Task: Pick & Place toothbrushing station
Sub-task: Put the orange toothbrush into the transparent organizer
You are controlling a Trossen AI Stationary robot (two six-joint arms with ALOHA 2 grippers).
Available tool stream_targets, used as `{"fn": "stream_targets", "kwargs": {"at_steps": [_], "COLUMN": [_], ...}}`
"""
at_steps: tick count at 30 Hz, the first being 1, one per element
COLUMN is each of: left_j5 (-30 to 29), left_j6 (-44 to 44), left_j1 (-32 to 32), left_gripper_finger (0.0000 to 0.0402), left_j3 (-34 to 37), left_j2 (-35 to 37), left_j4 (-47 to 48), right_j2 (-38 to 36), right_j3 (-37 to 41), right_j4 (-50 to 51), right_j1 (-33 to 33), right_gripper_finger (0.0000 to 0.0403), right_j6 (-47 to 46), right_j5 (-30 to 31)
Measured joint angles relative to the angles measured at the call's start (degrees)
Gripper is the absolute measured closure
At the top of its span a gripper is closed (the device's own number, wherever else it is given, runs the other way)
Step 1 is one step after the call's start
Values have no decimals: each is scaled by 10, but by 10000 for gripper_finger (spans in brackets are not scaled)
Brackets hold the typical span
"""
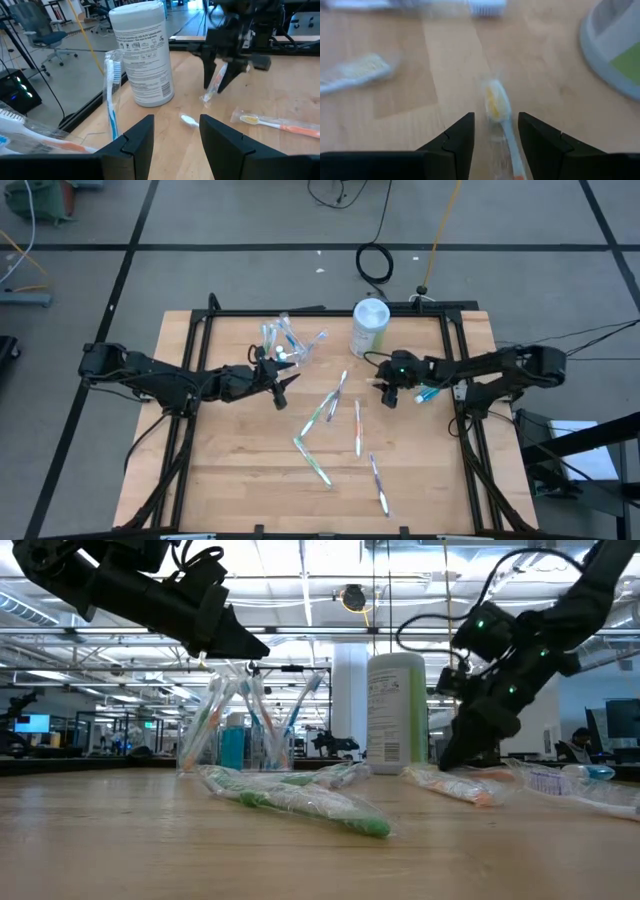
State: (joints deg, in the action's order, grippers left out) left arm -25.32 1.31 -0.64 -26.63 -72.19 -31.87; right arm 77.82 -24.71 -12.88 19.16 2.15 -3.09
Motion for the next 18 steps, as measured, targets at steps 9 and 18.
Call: {"fn": "stream_targets", "kwargs": {"at_steps": [9,18], "left_j5": [3,3], "left_j6": [-1,-1], "left_j1": [0,0], "left_gripper_finger": [241,241], "left_j3": [0,0], "left_j2": [0,0], "left_j4": [-1,-1], "right_j2": [63,64], "right_j3": [-10,-9], "right_j4": [-13,-9], "right_j1": [4,3], "right_gripper_finger": [261,330], "right_j6": [31,7], "right_j5": [20,28]}}
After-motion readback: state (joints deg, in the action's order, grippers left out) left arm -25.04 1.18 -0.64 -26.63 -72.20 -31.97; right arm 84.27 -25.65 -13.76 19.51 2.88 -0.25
